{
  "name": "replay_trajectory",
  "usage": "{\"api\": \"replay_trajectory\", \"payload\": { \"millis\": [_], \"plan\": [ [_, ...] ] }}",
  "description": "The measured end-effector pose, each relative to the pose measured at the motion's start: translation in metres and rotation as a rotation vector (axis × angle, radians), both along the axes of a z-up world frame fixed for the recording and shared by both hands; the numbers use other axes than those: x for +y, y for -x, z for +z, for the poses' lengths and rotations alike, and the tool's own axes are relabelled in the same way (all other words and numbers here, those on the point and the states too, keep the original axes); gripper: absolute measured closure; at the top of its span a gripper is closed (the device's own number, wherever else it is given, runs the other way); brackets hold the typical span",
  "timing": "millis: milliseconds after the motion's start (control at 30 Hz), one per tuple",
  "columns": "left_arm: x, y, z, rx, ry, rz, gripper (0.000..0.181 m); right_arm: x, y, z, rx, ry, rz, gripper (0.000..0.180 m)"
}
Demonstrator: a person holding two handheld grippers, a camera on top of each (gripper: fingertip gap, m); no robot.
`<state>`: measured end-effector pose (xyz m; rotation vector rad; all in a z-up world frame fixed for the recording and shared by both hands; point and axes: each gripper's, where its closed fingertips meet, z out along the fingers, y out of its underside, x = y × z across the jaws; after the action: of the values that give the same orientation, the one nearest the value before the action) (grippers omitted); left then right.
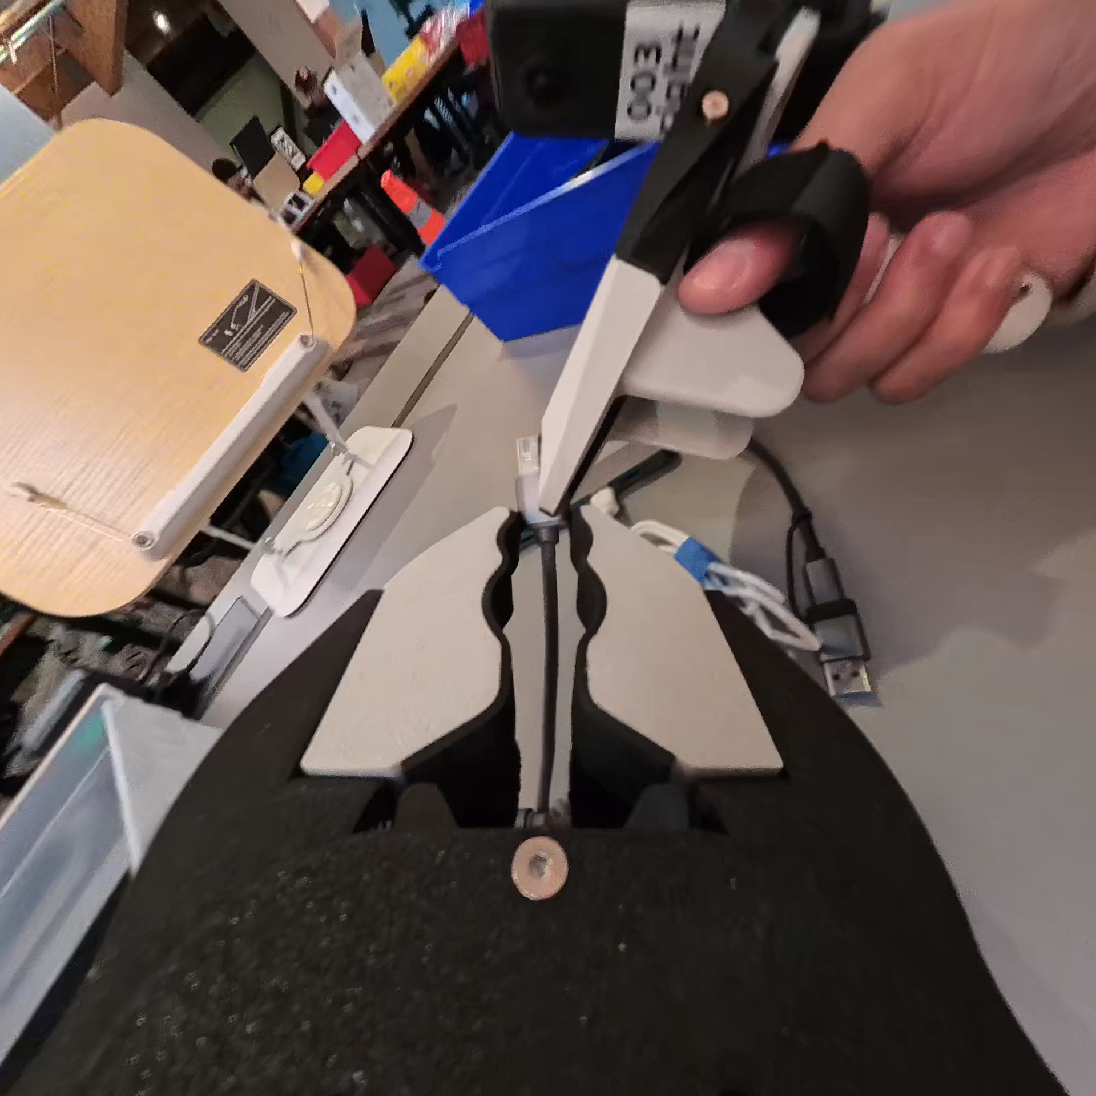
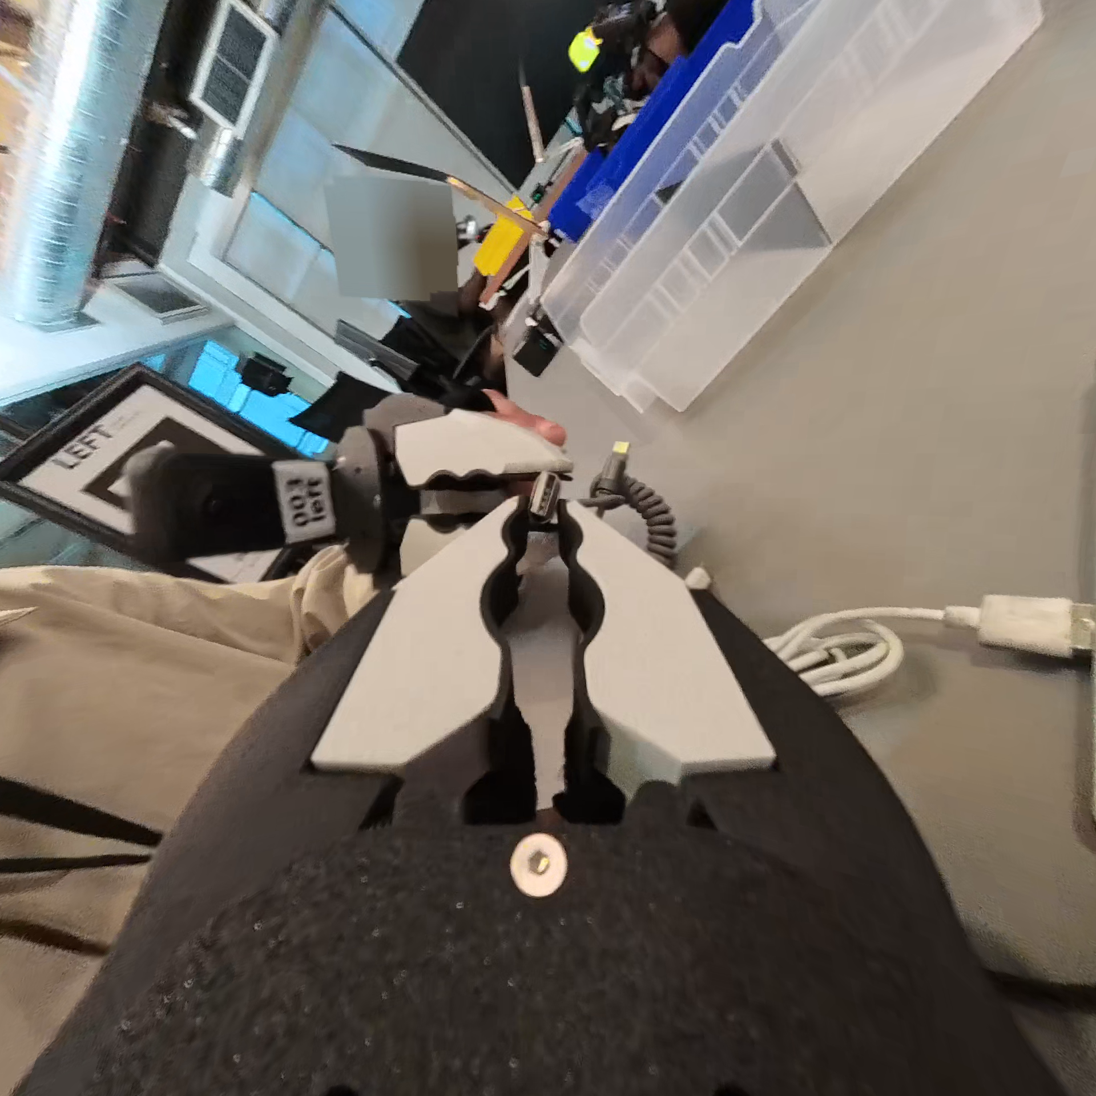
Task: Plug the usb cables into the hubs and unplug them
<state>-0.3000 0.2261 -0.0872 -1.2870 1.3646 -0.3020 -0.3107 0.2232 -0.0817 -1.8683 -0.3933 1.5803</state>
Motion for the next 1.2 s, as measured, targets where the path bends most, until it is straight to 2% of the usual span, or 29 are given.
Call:
{"api": "replay_trajectory", "payload": {
  "millis": [133,267,600,900,1000,1067,1133,1200],
  "plan": [
    [-0.013,0.001,0.015,-0.154,0.111,-0.09,0.165,-0.01,0.001,0.015,0.168,0.055,0.086,0.173],
    [-0.013,0.008,0.033,-0.286,0.147,-0.107,0.171,-0.008,-0.006,0.032,0.388,0.144,0.106,0.173],
    [-0.02,0.008,0.039,-0.309,0.085,-0.126,0.175,-0.012,-0.001,0.035,0.497,0.226,0.16,0.173],
    [-0.018,0.007,0.035,-0.263,0.138,-0.136,0.177,-0.011,-0.002,0.031,0.53,0.291,0.175,0.172],
    [-0.009,0.011,0.04,-0.287,0.191,-0.11,0.177,-0.005,-0.007,0.032,0.478,0.234,0.131,0.168],
    [0.0,0.016,0.038,-0.278,0.197,-0.074,0.177,0.007,-0.021,0.025,0.336,0.14,0.037,0.152],
    [0.008,0.021,0.028,-0.23,0.198,-0.04,0.177,0.025,-0.045,0.012,0.116,0.013,-0.125,0.14],
    [0.015,0.023,0.012,-0.169,0.231,-0.018,0.177,0.04,-0.071,-0.012,-0.25,-0.157,-0.257,0.134]
  ]
}}
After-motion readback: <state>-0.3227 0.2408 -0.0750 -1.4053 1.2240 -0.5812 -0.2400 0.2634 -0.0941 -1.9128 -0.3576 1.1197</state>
